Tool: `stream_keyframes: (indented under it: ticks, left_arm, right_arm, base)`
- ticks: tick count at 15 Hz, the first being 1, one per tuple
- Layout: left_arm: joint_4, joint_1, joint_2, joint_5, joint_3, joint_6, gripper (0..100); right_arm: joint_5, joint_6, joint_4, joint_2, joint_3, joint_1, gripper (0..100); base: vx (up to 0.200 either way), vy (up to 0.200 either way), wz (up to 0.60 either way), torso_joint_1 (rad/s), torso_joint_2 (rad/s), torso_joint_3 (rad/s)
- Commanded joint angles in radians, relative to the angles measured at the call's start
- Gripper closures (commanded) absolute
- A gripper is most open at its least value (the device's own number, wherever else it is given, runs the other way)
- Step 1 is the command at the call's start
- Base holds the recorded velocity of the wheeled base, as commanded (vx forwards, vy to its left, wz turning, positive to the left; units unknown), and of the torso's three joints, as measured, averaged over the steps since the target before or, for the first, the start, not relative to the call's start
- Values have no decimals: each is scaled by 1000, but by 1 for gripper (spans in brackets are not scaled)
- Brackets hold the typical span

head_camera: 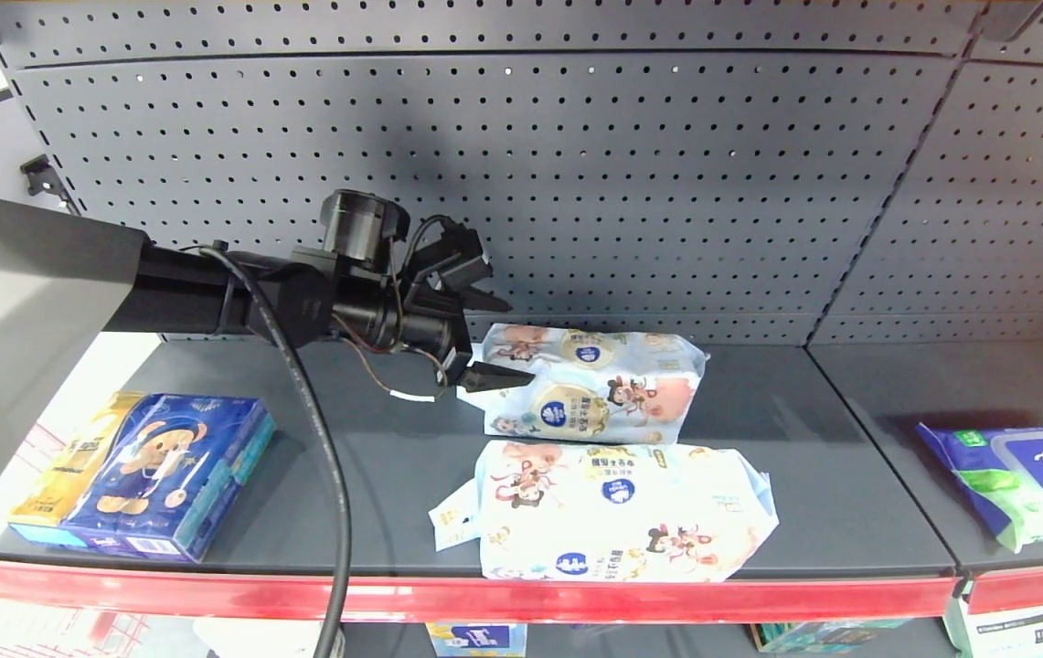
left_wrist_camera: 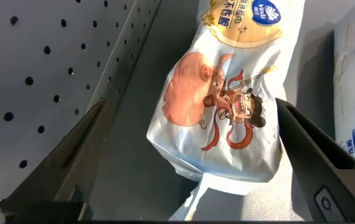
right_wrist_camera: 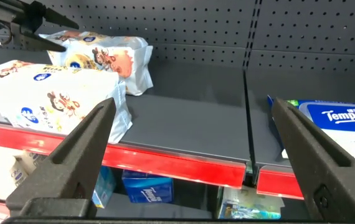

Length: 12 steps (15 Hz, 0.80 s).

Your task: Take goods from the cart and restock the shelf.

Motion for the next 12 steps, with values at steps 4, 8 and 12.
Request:
stream_keyframes:
  ticks: [4, 8, 12]
  left_arm:
    - [24, -5, -49, -9, 31, -8, 0]
    - [116, 26, -214, -12, 140, -46, 0]
    - [112, 112, -446, 5, 337, -221, 0]
  right_arm:
    - [2, 0, 0, -15, 12, 1, 0]
    - [2, 0, 3, -52, 35, -1, 0]
    - [0, 2, 3, -52, 57, 1, 0]
  base:
    - [0, 0, 0, 0, 0, 0]
    - [0, 0, 0, 0, 0, 0]
    - [0, 0, 0, 0, 0, 0]
